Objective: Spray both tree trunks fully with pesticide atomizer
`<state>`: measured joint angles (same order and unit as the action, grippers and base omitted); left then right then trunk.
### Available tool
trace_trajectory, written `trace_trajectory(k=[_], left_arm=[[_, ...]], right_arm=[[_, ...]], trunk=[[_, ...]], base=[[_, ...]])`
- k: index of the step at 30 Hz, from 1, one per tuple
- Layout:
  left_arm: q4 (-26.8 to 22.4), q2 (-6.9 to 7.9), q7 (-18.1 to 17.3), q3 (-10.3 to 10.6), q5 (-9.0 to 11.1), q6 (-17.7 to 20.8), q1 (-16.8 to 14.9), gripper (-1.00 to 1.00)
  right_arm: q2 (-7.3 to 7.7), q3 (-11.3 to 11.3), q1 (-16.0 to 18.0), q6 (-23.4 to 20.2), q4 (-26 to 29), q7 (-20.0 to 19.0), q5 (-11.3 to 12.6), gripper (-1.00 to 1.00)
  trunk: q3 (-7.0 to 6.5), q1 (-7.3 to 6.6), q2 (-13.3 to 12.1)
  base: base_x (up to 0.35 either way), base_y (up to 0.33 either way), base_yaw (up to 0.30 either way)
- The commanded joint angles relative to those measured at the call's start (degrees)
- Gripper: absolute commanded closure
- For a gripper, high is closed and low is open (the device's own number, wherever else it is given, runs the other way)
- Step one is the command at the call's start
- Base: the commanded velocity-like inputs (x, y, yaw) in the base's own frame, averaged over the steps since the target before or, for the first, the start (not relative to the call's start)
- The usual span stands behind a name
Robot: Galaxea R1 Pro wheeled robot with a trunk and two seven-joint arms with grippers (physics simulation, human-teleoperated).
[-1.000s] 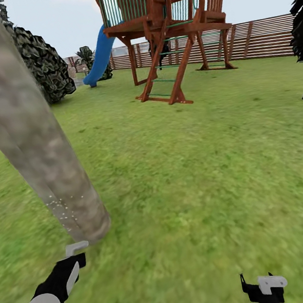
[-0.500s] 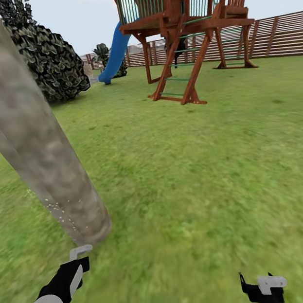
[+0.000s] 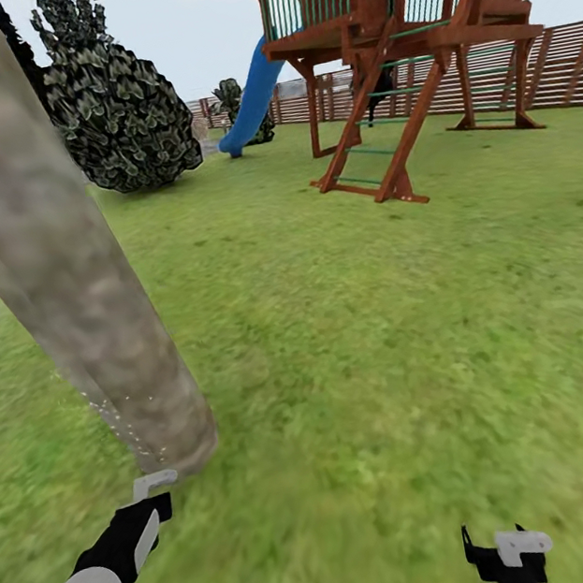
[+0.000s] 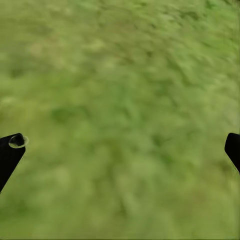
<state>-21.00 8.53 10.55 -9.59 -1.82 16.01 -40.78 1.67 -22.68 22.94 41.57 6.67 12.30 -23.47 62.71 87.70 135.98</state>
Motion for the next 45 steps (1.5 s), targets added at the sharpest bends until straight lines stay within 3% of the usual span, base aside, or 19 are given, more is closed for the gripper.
trace_trajectory(k=[1, 9, 11, 13, 37, 45], left_arm=[[0.0, 0.0, 0.0, 0.01, -0.03, -0.01, 0.0, 1.0], [0.01, 0.0, 0.0, 0.01, 0.0, -0.45, 0.0, 1.0], [0.05, 0.07, 0.06, -0.07, 0.12, -5.17, 0.84, 1.0], [0.05, 0.09, 0.08, -0.08, 0.24, -6.79, 1.15, 1.0], [-0.01, 0.02, 0.09, -0.08, 1.11, -7.18, 1.23, 1.0], [-0.01, 0.0, 0.09, -0.08, 1.19, -7.17, 1.23, 1.0]], right_arm=[[0.0, 0.0, 0.0, 0.0, 0.0, 0.0, 0.0, -1.0], [0.09, -0.09, 0.0, 0.0, -0.05, 0.0, 0.0, -1.0], [0.09, -0.05, 0.0, 0.0, -0.08, 0.0, 0.0, -1.0], [0.07, -0.05, 0.0, 0.0, -0.07, 0.0, 0.0, -1.0], [0.0, 0.0, 0.0, 0.0, -0.08, 0.0, 0.0, -1.0], [0.03, 0.0, 0.0, 0.0, -0.08, 0.0, 0.0, -1.0]], trunk=[[0.0, 0.0, 0.0], [0.0, 0.0, 0.0], [0.0, 0.0, 0.0], [0.0, 0.0, 0.0], [0.0, 0.0, 0.0], [0.0, 0.0, 0.0]], base=[[0.166, -0.232, 0.081], [0.149, -0.237, 0.007], [0.015, -0.271, 0.078], [0.003, -0.135, 0.233], [0.019, -0.231, 0.185], [0.167, -0.25, 0.024]])
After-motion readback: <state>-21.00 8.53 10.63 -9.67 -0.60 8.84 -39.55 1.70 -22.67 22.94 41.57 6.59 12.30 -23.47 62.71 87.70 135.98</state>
